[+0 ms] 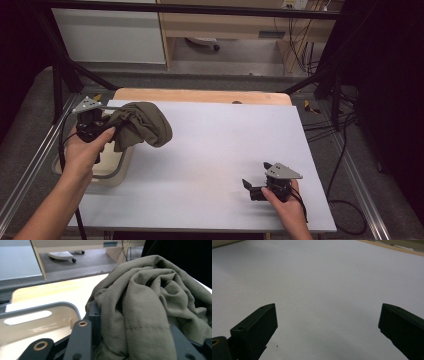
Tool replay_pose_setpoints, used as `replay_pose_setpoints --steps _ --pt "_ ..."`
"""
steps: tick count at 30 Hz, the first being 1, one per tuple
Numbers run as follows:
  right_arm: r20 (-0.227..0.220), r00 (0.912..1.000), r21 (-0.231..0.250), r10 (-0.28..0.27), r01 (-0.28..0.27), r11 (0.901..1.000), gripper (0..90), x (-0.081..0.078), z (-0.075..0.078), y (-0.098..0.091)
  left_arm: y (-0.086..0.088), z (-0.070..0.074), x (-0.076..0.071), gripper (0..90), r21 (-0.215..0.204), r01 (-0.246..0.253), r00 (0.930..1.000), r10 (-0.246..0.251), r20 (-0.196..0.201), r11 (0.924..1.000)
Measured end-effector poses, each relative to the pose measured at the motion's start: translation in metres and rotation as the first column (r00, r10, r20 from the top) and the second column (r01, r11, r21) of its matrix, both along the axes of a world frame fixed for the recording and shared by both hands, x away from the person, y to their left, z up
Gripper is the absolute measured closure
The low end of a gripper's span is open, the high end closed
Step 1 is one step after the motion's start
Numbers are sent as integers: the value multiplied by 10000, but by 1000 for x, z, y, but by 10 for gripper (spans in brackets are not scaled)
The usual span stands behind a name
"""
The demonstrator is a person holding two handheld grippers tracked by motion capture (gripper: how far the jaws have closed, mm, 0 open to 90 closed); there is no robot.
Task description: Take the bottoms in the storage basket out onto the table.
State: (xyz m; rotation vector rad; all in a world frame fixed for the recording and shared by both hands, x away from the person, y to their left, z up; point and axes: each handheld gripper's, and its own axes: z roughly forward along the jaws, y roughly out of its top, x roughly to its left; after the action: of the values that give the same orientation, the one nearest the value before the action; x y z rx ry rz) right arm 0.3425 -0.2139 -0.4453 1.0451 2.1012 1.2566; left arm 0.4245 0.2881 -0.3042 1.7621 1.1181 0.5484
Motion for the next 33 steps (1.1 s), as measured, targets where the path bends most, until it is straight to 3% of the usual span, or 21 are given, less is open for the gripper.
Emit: replay_pose_setpoints --steps 17,27,33 --pt "15 10000 38 4 -4 10000 28 0 0 -1 -35 -11 1 636 103 633 9979 -632 -152 9979" --pt "18 10000 10 21 -21 10000 28 0 0 0 -58 -35 3 636 -356 964 9938 -982 -523 9947" --pt "42 10000 34 -52 51 10000 28 0 1 -3 -75 -46 2 636 -336 1303 9892 -1322 -636 9909"
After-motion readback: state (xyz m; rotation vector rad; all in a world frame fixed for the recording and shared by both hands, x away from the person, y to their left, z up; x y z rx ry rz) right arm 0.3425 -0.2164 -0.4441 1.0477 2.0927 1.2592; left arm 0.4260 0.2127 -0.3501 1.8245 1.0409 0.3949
